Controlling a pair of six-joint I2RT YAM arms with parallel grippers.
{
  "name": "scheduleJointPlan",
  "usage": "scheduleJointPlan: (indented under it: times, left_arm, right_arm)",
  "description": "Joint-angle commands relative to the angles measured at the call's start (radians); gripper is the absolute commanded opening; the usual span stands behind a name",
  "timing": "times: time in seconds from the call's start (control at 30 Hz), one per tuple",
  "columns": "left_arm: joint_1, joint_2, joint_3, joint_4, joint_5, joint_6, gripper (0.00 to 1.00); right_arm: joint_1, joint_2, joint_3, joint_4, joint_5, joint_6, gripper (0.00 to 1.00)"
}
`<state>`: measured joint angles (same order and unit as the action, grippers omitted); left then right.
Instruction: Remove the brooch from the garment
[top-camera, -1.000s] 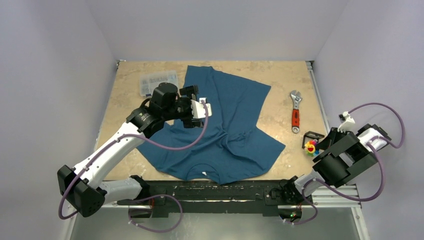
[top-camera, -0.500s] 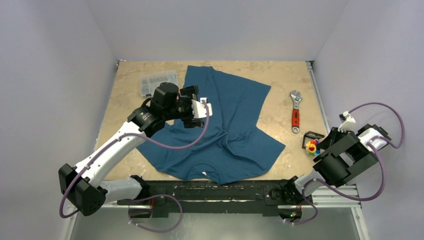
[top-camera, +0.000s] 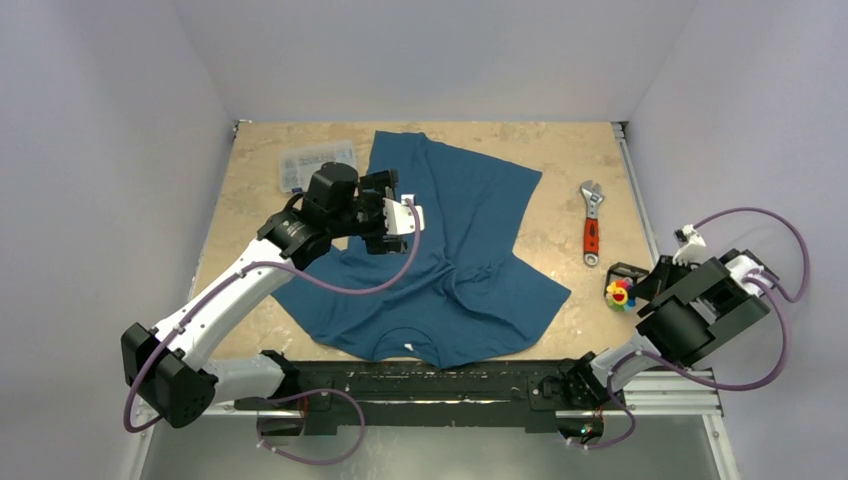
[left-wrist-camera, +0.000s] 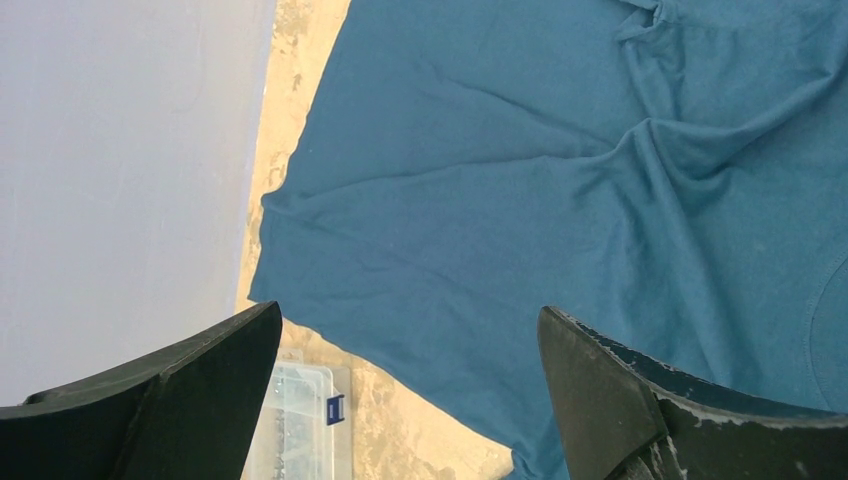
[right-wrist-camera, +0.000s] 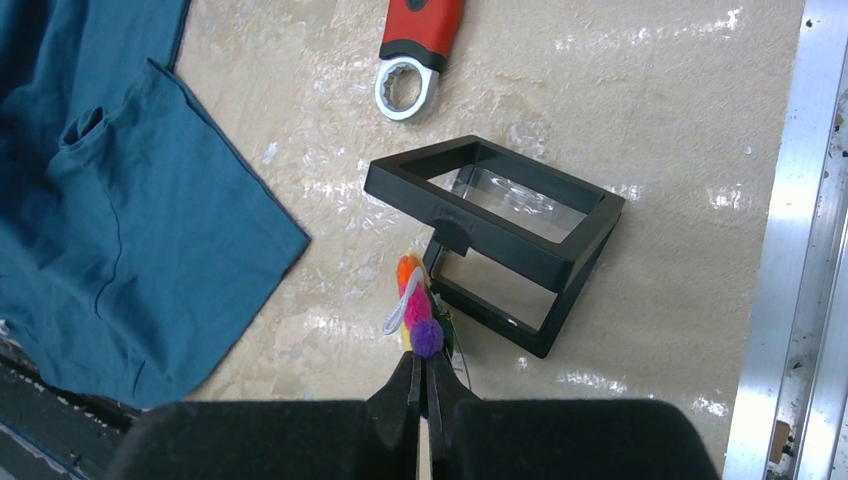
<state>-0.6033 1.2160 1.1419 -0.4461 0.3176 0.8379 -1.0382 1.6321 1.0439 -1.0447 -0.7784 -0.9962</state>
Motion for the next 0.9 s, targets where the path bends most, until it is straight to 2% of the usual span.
scheduleJointPlan:
  times: [0.0, 0.33, 0.87]
  left_arm:
    - [0.014, 0.008, 0.057, -0.003, 0.034, 0.024, 1.00]
    - [0.019, 0.026, 0.074, -0.011, 0.044, 0.024, 1.00]
    - [0.018, 0.041, 0.098, -0.032, 0.051, 0.031, 1.00]
  right_arm:
    - [0.014, -0.014, 0.037, -0.007, -0.021, -0.027, 0.01]
    - [0.067, -0.087, 0.054, 0.035, 0.073, -0.049, 0.01]
    - [0.108, -0.046, 0.056, 0.050, 0.070, -0.041, 0.04]
